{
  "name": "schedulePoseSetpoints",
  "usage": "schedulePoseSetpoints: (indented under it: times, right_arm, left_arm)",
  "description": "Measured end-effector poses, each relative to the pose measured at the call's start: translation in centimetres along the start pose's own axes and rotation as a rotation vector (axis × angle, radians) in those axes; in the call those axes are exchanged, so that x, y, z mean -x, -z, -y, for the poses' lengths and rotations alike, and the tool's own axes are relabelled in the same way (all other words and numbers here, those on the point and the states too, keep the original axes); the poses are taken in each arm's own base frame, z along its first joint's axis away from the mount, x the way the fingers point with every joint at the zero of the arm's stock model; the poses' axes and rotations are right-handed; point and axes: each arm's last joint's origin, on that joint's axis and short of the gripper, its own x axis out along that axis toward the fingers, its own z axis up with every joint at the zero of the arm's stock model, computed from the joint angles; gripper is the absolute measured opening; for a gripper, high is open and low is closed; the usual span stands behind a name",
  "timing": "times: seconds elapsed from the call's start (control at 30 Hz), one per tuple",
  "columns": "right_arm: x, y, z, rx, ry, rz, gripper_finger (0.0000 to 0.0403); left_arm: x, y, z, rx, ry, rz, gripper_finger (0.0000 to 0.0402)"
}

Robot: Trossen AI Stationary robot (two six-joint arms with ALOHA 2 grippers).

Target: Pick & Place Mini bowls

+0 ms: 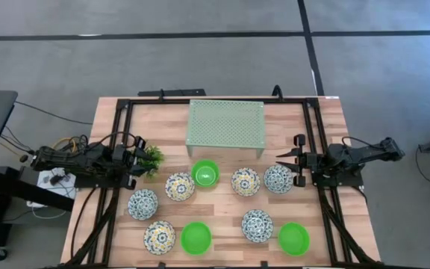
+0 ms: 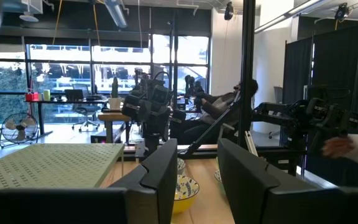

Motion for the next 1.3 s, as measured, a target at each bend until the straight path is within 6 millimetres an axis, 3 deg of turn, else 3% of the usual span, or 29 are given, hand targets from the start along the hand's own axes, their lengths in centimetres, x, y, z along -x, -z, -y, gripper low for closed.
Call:
schedulePoseSetpoints:
  times: [0.3, 0.57, 0.63, 0.83, 1.03, 1.2, 1.3]
  right_arm:
    - [0.0, -0.2, 0.0, -0.027, -0.001, 0.024, 0.0079]
    - [0.2, -1.7, 0.4, -0.476, -0.022, 0.178, 0.0079]
    - [0.2, -2.0, 0.6, -0.519, -0.020, 0.214, 0.0079]
    - [0.3, -2.5, 0.9, -0.429, 0.028, 0.245, 0.0079]
    - [0.0, -1.6, 0.6, -0.397, 0.014, 0.141, 0.0079]
    - [-0.3, -2.6, 0.6, -0.379, -0.046, 0.237, 0.0079]
    - [-0.6, -3.3, 0.5, -0.356, -0.088, 0.307, 0.0079]
  left_arm:
    - [0.0, 0.0, 0.0, 0.000, 0.000, 0.001, 0.0117]
    - [0.0, -0.3, 0.0, 0.000, -0.015, 0.028, 0.0117]
    - [0.0, -0.3, 0.0, 0.000, -0.015, 0.029, 0.0117]
    - [0.0, -0.4, 0.0, 0.004, -0.016, 0.037, 0.0117]
    - [0.0, -0.4, -0.2, -0.016, -0.057, 0.043, 0.0117]
    - [-0.4, 0.0, -0.5, 0.084, -0.164, -0.007, 0.0117]
    - [-1.3, -1.2, -0.5, 0.107, -0.166, -0.042, 0.0117]
